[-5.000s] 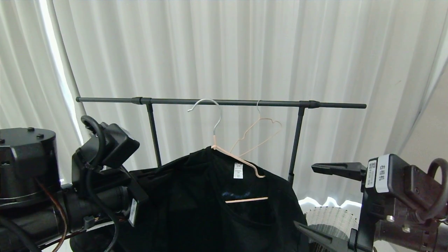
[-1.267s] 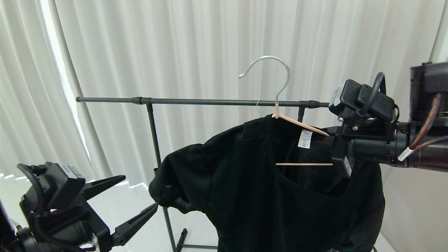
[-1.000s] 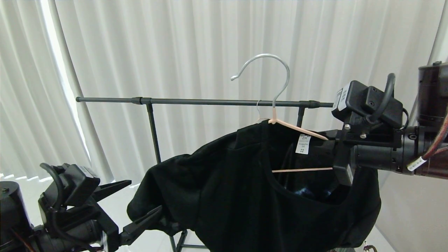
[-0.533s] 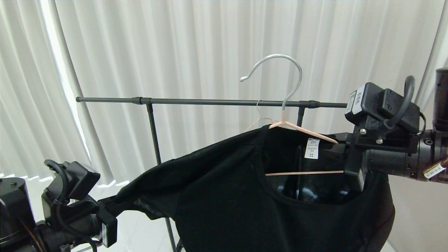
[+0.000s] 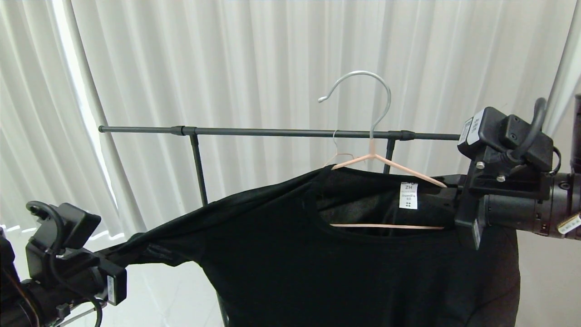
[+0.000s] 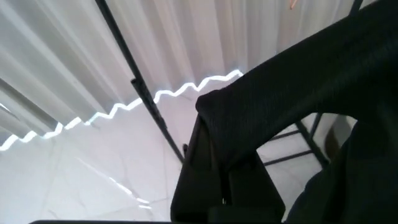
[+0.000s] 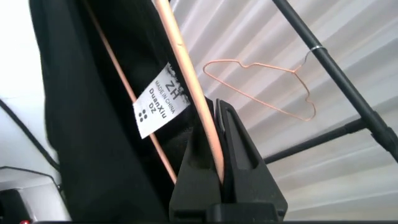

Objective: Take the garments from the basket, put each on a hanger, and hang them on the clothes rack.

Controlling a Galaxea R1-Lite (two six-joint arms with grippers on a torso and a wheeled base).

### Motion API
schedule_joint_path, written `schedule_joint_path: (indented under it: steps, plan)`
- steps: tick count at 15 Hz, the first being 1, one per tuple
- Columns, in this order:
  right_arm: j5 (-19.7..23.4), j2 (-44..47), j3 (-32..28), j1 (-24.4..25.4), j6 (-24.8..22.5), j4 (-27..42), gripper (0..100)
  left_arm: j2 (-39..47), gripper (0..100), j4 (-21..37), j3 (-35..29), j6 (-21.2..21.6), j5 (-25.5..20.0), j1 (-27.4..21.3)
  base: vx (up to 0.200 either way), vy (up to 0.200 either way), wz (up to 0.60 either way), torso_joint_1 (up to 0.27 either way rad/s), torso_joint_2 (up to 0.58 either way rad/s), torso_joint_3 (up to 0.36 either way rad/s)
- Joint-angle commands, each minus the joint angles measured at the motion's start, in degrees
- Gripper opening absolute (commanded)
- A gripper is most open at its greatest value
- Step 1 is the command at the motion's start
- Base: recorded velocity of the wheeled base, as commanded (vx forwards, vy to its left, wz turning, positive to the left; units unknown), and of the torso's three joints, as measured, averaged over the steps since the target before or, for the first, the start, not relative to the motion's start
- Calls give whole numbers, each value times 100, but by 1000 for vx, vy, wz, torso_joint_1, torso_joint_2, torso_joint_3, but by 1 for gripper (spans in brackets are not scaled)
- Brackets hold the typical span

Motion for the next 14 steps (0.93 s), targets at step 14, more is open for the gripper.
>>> schedule_joint_path:
  steps: [14]
  plan:
    - [-1837, -113, 675, -777, 1046, 75, 0, 52, 100, 68, -1356, -1245, 332, -303, 0, 0, 0, 0, 0, 0]
